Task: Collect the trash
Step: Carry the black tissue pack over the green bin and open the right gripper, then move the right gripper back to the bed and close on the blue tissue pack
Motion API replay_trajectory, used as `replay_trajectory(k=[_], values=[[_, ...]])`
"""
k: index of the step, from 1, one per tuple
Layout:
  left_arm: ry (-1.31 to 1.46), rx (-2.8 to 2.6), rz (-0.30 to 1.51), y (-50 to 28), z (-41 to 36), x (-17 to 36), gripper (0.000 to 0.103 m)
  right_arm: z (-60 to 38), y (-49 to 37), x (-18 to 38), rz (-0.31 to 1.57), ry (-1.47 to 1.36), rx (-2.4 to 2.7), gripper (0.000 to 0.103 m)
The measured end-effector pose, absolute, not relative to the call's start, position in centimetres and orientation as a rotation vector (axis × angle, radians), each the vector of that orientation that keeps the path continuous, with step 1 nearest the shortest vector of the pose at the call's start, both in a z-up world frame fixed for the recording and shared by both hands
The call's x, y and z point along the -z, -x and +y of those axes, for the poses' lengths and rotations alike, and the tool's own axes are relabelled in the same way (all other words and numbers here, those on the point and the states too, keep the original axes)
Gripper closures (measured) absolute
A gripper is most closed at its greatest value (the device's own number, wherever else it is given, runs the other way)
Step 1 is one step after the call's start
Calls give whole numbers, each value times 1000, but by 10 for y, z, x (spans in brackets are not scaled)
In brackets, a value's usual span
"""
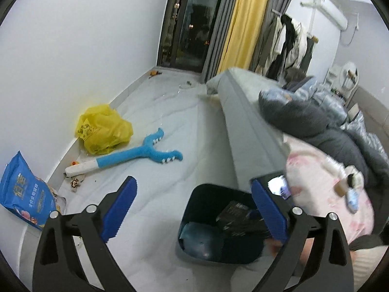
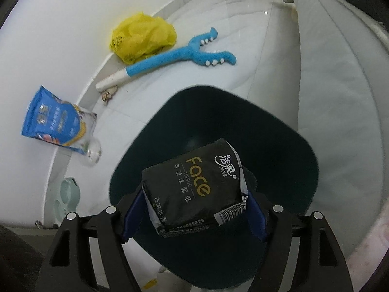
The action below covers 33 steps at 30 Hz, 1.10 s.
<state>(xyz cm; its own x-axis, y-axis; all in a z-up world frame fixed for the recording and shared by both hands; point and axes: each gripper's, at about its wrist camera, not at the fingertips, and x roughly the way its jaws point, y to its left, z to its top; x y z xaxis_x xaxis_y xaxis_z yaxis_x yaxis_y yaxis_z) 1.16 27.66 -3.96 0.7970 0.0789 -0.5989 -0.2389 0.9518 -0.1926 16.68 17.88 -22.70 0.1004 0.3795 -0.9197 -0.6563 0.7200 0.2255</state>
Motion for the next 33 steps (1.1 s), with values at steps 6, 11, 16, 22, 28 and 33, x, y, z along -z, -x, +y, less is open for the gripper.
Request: replay_trajectory(k=[6, 11, 16, 22, 28, 33], values=[[261, -167, 565, -4, 269, 19, 6, 178, -158, 240, 1265, 325, -752, 11], [201, -165, 535, -3, 258, 11, 6, 166, -152, 228, 1244, 322, -774, 10], [196, -142, 537, -6, 252, 6, 5, 148, -151, 189, 1164, 247, -823, 10], [178, -127, 531, -14, 235, 0, 5, 118, -142, 148, 1061, 229, -873, 10], [166, -91, 529, -27, 213, -4, 5, 81, -135, 109, 958, 219, -893, 10], [171, -55, 544, -40, 192, -2, 5, 47, -127, 83, 882, 223, -856, 10]])
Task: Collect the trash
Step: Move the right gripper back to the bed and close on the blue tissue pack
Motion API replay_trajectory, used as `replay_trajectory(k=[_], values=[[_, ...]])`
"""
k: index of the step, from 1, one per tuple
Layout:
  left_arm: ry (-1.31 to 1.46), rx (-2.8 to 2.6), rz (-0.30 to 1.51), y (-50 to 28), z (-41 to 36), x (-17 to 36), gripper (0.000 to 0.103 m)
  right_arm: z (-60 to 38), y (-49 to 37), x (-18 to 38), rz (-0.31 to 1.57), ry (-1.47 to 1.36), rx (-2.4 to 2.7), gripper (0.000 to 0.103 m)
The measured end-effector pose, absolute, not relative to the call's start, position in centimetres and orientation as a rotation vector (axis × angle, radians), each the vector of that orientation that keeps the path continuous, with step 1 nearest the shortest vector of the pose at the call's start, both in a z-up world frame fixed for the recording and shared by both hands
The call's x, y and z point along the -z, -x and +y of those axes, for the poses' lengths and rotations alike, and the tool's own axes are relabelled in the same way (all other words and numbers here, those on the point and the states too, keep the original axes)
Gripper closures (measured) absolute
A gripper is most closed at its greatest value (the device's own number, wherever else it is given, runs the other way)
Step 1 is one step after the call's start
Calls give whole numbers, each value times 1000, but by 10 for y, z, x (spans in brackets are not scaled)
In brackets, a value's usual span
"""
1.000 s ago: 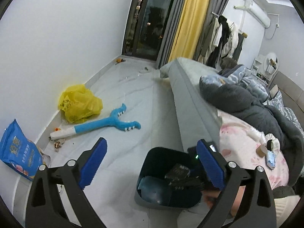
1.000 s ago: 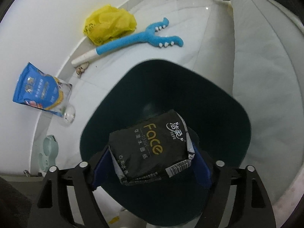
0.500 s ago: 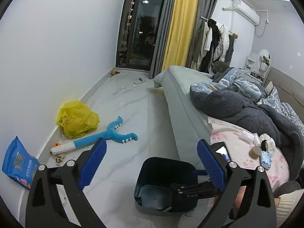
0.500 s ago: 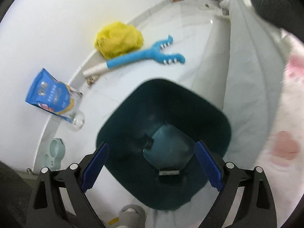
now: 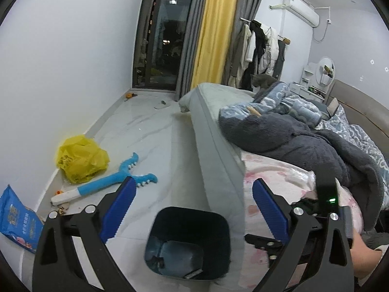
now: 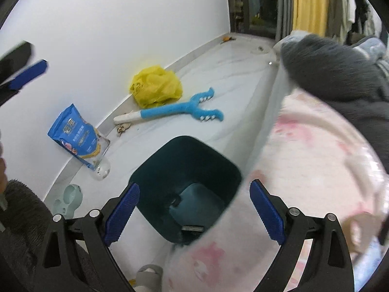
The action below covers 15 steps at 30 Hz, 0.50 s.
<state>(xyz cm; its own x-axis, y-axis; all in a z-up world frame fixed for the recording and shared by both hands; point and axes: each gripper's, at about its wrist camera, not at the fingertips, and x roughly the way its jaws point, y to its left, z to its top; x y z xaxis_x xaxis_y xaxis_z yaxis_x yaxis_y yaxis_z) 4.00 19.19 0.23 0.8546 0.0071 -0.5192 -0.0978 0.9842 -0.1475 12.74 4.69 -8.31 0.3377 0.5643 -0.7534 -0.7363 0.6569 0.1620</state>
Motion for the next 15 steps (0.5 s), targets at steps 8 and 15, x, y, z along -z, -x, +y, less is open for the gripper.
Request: replay_trajectory(k=[8, 15], values=[[158, 20, 574, -63, 152, 4, 5, -16, -124, 61, 809, 223, -847, 10], [139, 94, 594, -80, 114, 11, 5, -75, -128, 52, 784, 223, -832, 10]])
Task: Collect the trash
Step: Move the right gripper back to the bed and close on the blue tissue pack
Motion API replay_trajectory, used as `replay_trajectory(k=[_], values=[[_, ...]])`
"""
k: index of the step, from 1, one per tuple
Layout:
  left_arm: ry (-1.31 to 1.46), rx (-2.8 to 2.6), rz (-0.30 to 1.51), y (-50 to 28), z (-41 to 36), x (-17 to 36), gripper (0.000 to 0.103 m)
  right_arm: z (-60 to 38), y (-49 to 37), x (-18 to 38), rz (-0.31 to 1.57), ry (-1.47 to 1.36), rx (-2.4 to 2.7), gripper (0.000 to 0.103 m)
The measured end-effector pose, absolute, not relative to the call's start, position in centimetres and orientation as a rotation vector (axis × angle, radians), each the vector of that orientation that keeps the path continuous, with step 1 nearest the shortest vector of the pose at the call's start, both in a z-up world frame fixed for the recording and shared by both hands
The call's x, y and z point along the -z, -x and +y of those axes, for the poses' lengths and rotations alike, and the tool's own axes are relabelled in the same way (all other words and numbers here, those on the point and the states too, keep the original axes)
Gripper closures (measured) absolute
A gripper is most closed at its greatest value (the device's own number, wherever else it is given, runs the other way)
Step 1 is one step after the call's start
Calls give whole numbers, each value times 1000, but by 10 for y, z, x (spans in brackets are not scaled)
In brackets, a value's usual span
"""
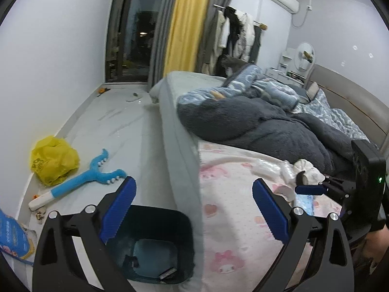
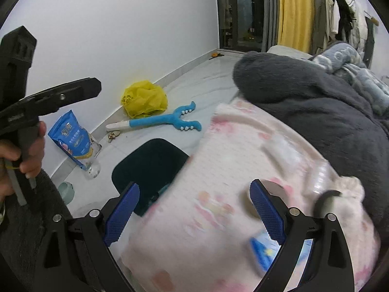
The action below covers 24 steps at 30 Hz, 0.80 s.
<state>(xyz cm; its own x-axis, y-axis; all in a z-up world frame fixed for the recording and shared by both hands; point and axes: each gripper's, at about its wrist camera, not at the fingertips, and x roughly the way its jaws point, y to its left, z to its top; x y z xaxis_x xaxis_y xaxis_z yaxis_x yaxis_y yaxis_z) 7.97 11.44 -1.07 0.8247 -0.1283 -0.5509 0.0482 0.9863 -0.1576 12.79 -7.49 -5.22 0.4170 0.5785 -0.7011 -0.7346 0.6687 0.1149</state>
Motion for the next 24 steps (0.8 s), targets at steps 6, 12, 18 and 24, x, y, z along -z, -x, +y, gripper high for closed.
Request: replay_trajectory(k=[6, 12, 18, 24], values=[[114, 175, 624, -94, 82, 19, 5, -113, -136, 57, 787, 252, -811, 9], [64, 254, 648, -104, 48, 27, 6, -139, -147, 75, 822, 259, -821, 9], [36, 334, 684, -117, 22, 40, 17, -147, -156, 94, 861, 244, -842, 9], [51, 388, 727, -131, 1, 55, 26, -155, -163, 101, 858, 250, -823, 9]])
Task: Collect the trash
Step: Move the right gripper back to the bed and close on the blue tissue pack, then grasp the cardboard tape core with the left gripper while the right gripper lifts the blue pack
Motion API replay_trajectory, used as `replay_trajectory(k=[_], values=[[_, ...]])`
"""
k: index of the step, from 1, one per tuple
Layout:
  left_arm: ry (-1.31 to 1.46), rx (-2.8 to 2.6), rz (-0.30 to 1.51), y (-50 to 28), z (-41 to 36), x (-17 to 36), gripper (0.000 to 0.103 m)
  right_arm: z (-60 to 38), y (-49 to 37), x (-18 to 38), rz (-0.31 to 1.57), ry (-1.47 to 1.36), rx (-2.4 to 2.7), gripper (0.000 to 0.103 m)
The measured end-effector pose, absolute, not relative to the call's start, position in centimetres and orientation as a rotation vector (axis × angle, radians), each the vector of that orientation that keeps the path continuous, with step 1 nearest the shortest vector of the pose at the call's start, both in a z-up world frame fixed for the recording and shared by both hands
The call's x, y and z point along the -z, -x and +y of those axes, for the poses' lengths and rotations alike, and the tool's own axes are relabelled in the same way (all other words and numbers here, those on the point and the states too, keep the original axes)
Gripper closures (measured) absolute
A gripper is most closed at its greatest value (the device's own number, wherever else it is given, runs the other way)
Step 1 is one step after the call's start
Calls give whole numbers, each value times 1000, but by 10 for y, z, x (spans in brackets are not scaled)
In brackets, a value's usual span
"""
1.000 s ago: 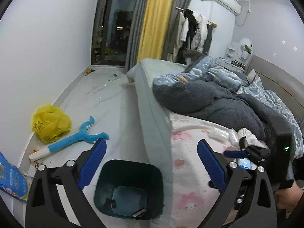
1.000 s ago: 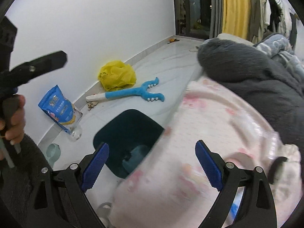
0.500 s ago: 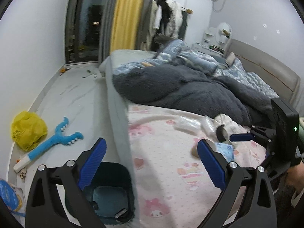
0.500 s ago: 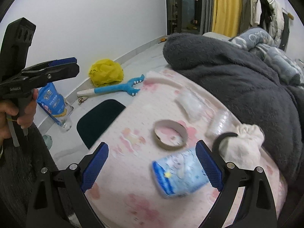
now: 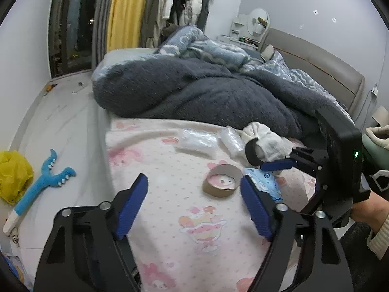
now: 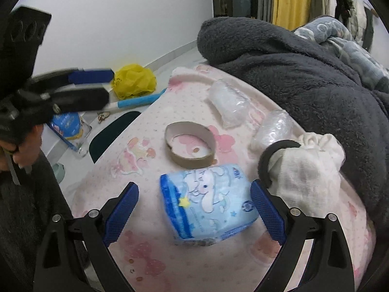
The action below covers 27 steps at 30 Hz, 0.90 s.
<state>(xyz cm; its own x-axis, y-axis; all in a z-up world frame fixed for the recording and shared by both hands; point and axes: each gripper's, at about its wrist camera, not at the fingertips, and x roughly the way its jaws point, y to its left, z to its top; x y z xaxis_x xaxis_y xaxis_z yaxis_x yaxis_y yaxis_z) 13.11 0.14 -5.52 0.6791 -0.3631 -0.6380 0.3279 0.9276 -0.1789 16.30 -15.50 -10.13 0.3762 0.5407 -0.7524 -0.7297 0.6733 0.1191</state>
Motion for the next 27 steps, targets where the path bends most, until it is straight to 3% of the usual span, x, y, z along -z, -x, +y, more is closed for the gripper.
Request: replay_trajectory(k=[5, 6, 7, 11, 27], values=[[55, 416, 764, -141, -14, 66, 28, -161, -169, 109, 878, 233, -834, 9], [54, 418, 770, -143, -18, 69, 28, -161, -169, 111, 883, 234, -841, 12], [54, 419, 774, -144, -19, 70, 28, -161, -169, 114, 893, 241, -848, 24], [63, 427, 789, -149, -27, 75, 28, -169, -166, 114, 886, 228, -865, 30], [52, 405, 837, -170, -54, 100, 28, -223, -149, 74, 805, 125, -874, 33]])
